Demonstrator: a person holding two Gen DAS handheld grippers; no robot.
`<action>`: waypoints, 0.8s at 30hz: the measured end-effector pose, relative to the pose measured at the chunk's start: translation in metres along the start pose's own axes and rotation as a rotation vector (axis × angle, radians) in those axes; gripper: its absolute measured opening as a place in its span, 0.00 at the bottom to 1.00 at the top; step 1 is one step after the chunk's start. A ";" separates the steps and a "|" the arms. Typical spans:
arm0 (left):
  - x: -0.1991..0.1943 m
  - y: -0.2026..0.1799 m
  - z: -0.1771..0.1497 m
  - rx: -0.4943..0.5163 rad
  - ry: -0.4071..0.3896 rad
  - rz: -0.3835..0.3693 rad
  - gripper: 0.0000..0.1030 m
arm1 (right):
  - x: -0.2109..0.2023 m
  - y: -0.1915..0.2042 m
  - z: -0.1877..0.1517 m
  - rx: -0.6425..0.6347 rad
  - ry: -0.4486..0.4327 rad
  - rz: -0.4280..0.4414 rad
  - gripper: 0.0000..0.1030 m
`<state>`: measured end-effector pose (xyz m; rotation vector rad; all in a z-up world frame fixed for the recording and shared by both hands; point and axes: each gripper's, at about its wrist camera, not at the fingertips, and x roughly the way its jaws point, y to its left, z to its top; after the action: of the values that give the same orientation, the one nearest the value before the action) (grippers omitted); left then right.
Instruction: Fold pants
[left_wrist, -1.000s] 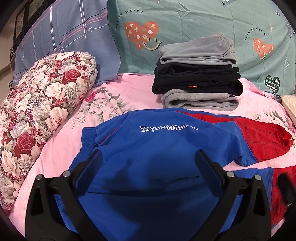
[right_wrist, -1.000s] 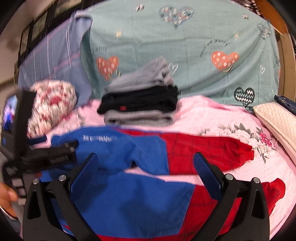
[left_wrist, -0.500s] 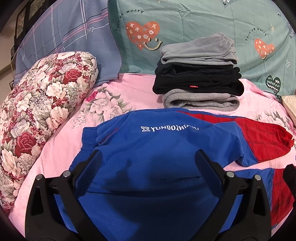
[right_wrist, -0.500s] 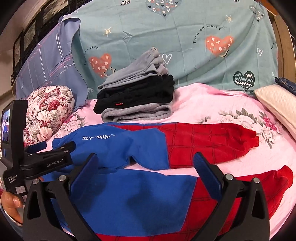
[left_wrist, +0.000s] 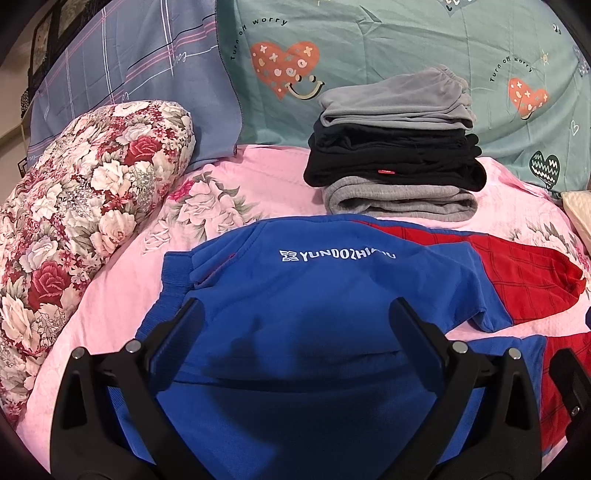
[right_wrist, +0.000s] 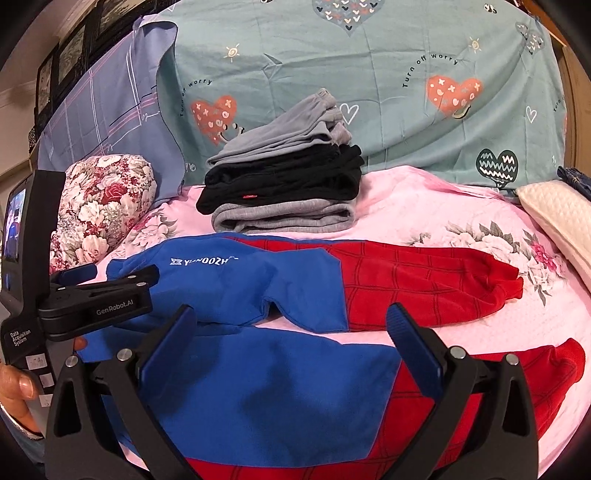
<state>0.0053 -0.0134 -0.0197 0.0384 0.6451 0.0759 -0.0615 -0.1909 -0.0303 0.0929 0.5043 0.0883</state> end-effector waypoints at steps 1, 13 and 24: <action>0.000 0.000 0.000 0.002 -0.001 0.001 0.98 | 0.001 0.000 0.000 -0.001 0.003 0.000 0.99; 0.006 0.006 0.001 -0.025 0.023 0.003 0.98 | 0.005 0.002 -0.003 -0.004 0.025 0.016 0.99; 0.005 0.002 0.000 -0.014 0.020 0.001 0.98 | 0.003 0.011 -0.005 -0.055 0.013 0.020 0.99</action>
<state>0.0093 -0.0107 -0.0223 0.0242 0.6642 0.0818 -0.0616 -0.1788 -0.0347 0.0431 0.5137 0.1225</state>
